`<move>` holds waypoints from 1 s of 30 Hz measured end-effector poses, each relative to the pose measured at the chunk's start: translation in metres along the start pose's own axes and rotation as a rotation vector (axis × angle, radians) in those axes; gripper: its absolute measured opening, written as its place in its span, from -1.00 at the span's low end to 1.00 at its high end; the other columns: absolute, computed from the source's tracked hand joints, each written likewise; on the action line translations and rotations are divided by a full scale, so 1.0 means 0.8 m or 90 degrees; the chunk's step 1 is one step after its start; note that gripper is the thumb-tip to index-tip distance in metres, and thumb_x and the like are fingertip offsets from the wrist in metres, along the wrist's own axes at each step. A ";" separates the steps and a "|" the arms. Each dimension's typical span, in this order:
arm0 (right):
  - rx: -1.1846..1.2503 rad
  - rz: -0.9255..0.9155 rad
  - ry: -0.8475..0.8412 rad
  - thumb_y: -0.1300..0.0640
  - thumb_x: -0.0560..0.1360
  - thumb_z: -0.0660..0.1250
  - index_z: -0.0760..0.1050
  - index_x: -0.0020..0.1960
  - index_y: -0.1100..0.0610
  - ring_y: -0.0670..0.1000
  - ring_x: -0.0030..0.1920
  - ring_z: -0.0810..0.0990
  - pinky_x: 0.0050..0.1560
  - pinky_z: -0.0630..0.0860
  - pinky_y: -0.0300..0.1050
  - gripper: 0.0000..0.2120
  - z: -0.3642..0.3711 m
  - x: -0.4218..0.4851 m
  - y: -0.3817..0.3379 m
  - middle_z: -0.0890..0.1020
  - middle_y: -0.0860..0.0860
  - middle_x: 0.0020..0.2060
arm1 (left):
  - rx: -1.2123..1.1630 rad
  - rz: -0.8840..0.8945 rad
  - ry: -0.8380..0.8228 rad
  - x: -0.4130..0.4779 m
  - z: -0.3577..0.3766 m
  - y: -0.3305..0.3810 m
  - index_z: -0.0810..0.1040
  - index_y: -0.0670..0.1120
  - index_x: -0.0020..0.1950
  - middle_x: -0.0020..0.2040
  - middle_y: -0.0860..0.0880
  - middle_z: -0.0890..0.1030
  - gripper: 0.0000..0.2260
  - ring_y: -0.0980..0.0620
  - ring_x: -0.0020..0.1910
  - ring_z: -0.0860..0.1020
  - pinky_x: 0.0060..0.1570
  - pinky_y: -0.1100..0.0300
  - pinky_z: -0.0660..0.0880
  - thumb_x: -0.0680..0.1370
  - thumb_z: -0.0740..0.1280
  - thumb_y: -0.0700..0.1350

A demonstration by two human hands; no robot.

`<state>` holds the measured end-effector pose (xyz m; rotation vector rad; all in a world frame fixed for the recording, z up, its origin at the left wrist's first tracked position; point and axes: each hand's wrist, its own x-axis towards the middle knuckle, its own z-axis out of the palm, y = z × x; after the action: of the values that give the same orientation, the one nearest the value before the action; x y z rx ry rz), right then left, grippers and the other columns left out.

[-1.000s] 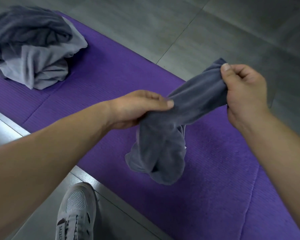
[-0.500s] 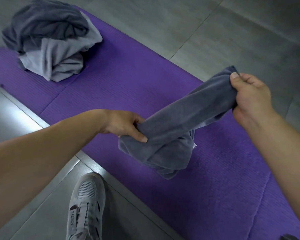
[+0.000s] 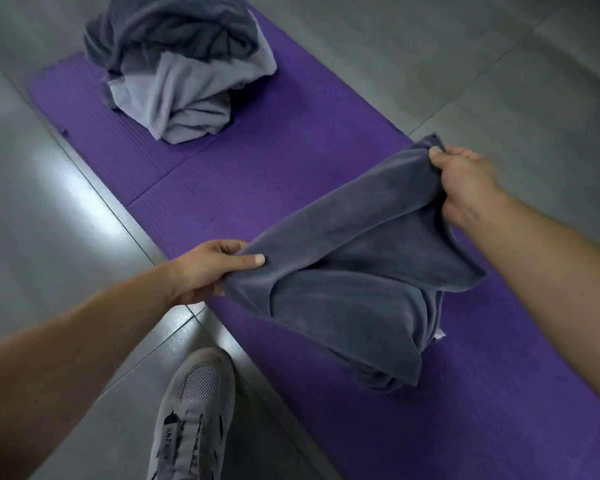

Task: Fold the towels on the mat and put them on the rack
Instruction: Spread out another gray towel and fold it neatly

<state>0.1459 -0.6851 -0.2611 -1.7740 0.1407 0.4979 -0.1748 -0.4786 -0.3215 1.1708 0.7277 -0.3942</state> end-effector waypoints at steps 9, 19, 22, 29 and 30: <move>-0.066 0.008 -0.014 0.15 0.30 0.46 0.59 0.03 0.11 0.09 0.01 0.71 0.04 0.68 0.12 -0.70 0.101 0.084 0.000 0.71 0.12 -0.01 | 0.073 -0.036 0.058 -0.009 -0.057 0.000 0.70 -0.06 -0.04 -0.10 -0.02 0.71 -0.80 0.09 -0.08 0.65 -0.05 0.23 0.58 0.40 0.56 -0.02; -0.209 0.090 -0.070 -0.03 0.53 0.44 0.56 0.10 0.16 -0.01 -0.12 0.65 -0.25 0.56 -0.16 -0.71 0.128 0.088 0.041 0.65 0.00 -0.12 | -0.389 -0.135 0.345 0.017 -0.057 -0.012 0.61 -0.17 0.09 -0.15 -0.09 0.74 -0.70 -0.02 -0.19 0.72 -0.25 0.12 0.62 0.43 0.57 -0.12; -0.324 0.031 -0.047 0.01 0.60 0.35 0.55 0.09 0.18 0.03 -0.05 0.57 -0.09 0.47 -0.14 -0.77 0.125 0.091 0.054 0.58 0.05 -0.04 | -0.384 -0.212 0.315 0.014 -0.048 -0.025 0.61 -0.15 0.09 -0.10 -0.11 0.72 -0.74 -0.05 -0.13 0.68 -0.17 0.08 0.59 0.49 0.52 -0.07; -0.211 -0.062 -0.049 0.09 0.55 0.42 0.57 -0.18 0.01 -0.05 -0.20 0.58 -0.05 0.60 -0.10 -0.87 0.132 0.110 0.039 0.62 -0.02 -0.21 | -0.479 -0.073 0.386 0.030 -0.065 -0.017 0.51 -0.08 -0.02 -0.21 -0.05 0.70 -0.93 0.03 -0.30 0.69 -0.31 0.12 0.63 0.65 0.33 -0.14; -0.173 -0.062 -0.067 0.11 0.55 0.42 0.58 -0.19 0.01 -0.05 -0.19 0.59 -0.02 0.60 -0.09 -0.86 0.135 0.118 0.032 0.63 -0.03 -0.22 | -0.491 -0.024 0.422 0.034 -0.071 -0.011 0.48 -0.06 -0.06 -0.25 -0.03 0.67 -0.89 0.05 -0.35 0.66 -0.31 0.12 0.62 0.66 0.31 -0.14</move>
<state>0.1937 -0.5738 -0.3418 -2.0029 -0.0913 0.5595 -0.1788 -0.4263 -0.3579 0.5281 1.3278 0.2666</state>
